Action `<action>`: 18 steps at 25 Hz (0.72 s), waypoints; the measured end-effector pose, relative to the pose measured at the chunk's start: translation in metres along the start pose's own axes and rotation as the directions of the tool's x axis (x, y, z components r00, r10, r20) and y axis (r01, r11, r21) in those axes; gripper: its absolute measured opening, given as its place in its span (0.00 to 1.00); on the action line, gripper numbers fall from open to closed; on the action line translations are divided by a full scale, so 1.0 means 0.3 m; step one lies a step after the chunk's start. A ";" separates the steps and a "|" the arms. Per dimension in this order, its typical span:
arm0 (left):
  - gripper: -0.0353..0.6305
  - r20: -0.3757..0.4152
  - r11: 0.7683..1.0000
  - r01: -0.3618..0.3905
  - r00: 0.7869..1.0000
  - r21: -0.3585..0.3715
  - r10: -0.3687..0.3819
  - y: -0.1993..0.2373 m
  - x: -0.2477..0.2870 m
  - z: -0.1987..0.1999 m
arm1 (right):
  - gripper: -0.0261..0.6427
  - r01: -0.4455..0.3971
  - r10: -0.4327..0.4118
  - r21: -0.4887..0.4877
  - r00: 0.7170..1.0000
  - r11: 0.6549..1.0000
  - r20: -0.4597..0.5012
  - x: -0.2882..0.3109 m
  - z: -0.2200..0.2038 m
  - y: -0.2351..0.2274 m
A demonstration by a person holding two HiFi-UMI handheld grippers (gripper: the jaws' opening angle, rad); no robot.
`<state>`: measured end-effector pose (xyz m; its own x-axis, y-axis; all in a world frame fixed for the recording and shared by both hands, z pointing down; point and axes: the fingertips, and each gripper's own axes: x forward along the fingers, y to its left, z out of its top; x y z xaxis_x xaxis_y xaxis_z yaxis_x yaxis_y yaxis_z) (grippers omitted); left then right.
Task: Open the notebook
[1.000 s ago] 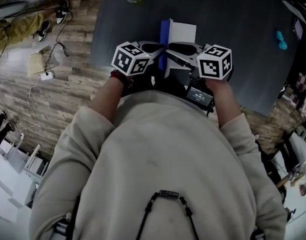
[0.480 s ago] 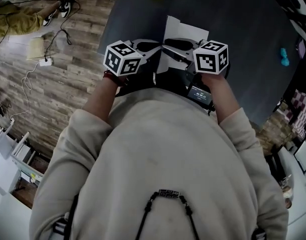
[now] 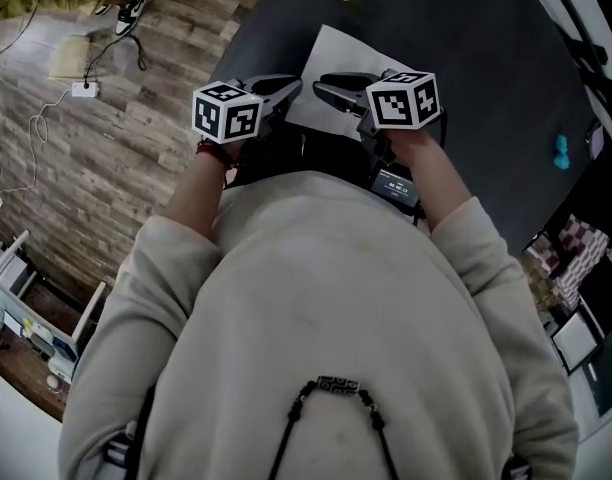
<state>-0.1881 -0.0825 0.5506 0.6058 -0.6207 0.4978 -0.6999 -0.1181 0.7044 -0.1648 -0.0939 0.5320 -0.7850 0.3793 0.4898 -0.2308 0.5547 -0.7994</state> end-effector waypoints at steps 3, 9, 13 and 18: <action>0.06 0.017 0.997 -0.048 0.999 -0.058 0.049 0.059 -0.045 -0.025 | 0.12 0.017 -0.018 -0.006 0.998 1.000 -0.065 0.053 -0.024 -0.014; 0.06 -0.010 0.988 -0.090 0.996 -0.129 0.089 0.121 -0.100 -0.102 | 0.07 0.062 -0.091 -0.128 0.969 0.990 -0.230 0.135 -0.105 -0.041; 0.06 -0.031 0.987 -0.120 0.993 -0.107 0.117 0.113 -0.100 -0.100 | 0.07 0.054 -0.068 -0.088 0.984 0.995 -0.164 0.112 -0.043 -0.012; 0.06 -0.021 0.998 -0.066 0.998 -0.004 0.066 0.018 -0.067 0.014 | 0.07 0.078 -0.082 -0.071 0.996 0.994 -0.042 0.002 0.056 0.010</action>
<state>-0.2056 -0.0738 0.5424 0.5659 -0.6109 0.5537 -0.7370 -0.0738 0.6718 -0.1756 -0.1046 0.5240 -0.7386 0.3636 0.5676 -0.2501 0.6341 -0.7317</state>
